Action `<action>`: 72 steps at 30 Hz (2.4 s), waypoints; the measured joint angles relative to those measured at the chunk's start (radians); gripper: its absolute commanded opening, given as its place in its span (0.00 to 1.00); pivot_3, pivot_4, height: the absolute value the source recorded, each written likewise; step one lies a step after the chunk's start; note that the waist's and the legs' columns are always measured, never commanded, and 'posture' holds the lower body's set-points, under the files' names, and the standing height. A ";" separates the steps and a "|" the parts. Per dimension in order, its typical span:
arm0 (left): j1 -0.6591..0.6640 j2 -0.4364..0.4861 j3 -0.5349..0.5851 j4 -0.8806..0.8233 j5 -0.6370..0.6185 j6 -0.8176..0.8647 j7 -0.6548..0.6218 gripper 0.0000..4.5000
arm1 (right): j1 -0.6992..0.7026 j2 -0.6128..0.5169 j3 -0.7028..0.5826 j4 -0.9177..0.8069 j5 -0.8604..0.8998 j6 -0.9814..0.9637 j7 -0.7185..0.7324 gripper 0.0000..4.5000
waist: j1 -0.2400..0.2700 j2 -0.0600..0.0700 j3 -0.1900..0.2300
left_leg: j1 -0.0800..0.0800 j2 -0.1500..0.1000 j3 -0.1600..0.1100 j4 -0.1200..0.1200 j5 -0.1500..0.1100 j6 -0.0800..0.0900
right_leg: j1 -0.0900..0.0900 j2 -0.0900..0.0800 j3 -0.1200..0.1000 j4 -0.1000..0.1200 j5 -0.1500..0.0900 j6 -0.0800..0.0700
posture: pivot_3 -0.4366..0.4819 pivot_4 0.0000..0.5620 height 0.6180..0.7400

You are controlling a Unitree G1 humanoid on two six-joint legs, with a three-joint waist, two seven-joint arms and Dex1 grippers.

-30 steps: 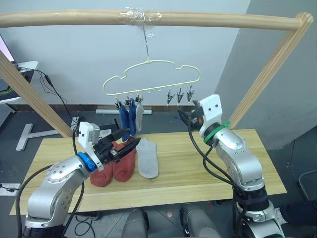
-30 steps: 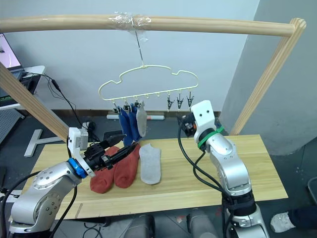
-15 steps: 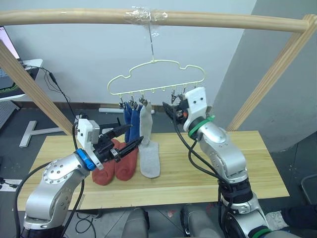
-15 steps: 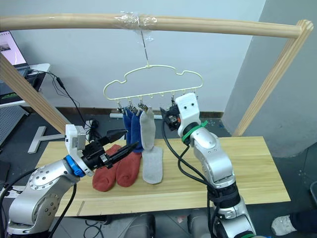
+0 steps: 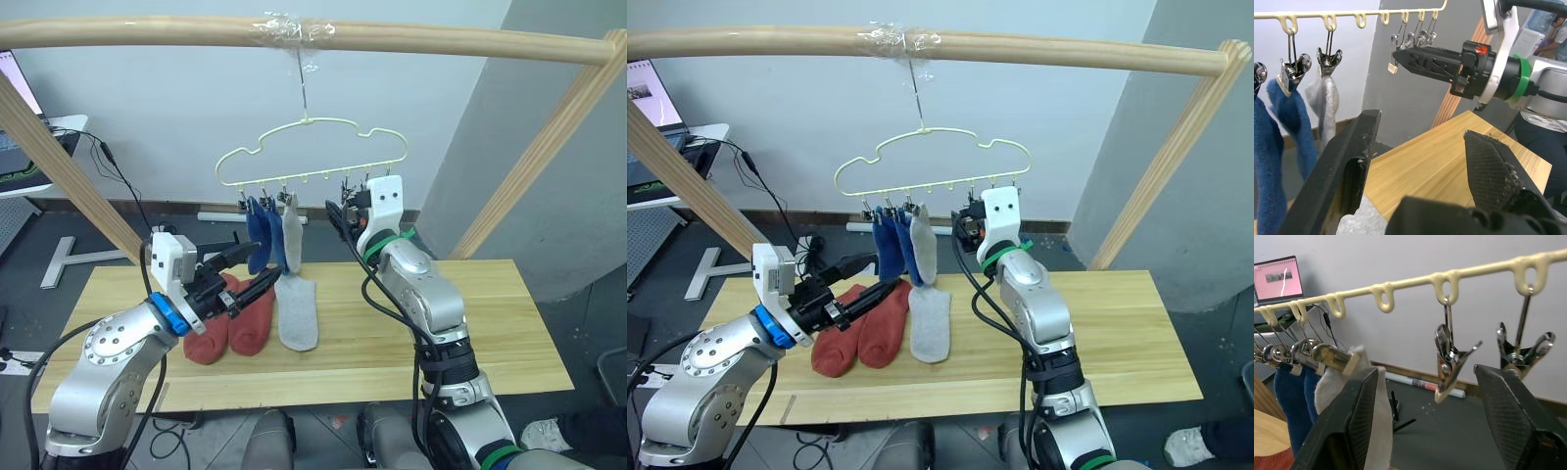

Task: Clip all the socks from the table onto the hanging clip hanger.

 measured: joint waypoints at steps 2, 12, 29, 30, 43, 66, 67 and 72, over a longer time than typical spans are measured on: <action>0.000 0.000 0.001 -0.003 0.000 -0.007 -0.005 0.69 | -0.018 0.000 0.002 0.021 0.000 -0.017 0.007 0.73 | 0.001 0.000 0.000 | 0.000 0.000 0.000 0.000 0.000 0.000 | 0.000 0.000 0.000 0.000 0.000 0.000 | 0.52 0.32 1.00; -0.051 -0.019 0.048 -0.007 -0.079 0.006 0.045 0.69 | -0.068 0.005 0.000 0.099 0.001 -0.075 0.015 0.73 | 0.019 0.000 0.000 | -0.002 0.000 0.000 0.000 0.000 0.000 | -0.002 0.000 0.000 0.000 0.000 0.000 | 0.53 0.35 1.00; -0.078 -0.023 0.036 -0.031 -0.082 0.011 0.084 0.69 | -0.111 -0.018 -0.006 0.187 0.000 -0.148 0.013 0.73 | 0.021 0.002 0.003 | -0.002 0.000 0.000 -0.002 0.000 0.000 | -0.003 0.000 0.000 0.000 -0.001 -0.001 | 0.52 0.36 1.00; -0.079 -0.023 0.036 -0.031 -0.082 0.011 0.084 0.69 | -0.111 -0.018 -0.006 0.187 0.001 -0.149 0.013 0.73 | 0.021 0.002 0.003 | -0.002 0.000 0.000 -0.002 0.000 0.000 | -0.003 0.000 0.000 0.000 -0.001 -0.001 | 0.52 0.36 1.00; -0.079 -0.031 0.036 -0.036 -0.083 0.022 0.093 0.69 | -0.112 -0.018 -0.024 0.190 0.002 -0.149 0.007 0.34 | 0.021 0.002 0.005 | -0.006 0.000 0.000 -0.002 0.000 0.000 | -0.007 0.000 0.000 0.000 -0.001 -0.001 | 0.52 0.36 1.00; -0.072 -0.041 -0.348 0.302 0.285 0.049 0.154 0.69 | -0.136 -0.075 -0.038 0.205 0.001 -0.150 0.041 0.00 | 0.021 0.005 0.006 | -0.010 0.000 0.002 -0.002 0.000 0.000 | -0.012 0.000 0.000 0.000 -0.001 -0.001 | 0.46 0.35 1.00; -0.097 -0.061 -0.380 0.363 0.328 0.019 0.162 0.69 | -0.136 -0.075 -0.038 0.204 0.001 -0.149 0.041 0.00 | 0.021 0.005 0.006 | -0.010 0.000 0.002 -0.002 0.000 0.000 | -0.013 0.000 0.000 0.000 -0.001 -0.001 | 0.45 0.35 1.00; -0.278 -0.216 -0.443 0.734 0.485 -0.133 0.234 0.69 | -0.122 -0.066 -0.031 0.178 0.001 -0.128 0.034 0.00 | 0.023 0.005 0.006 | -0.011 0.000 0.003 -0.002 0.000 0.000 | -0.013 0.000 0.001 0.000 0.000 -0.001 | 0.42 0.34 1.00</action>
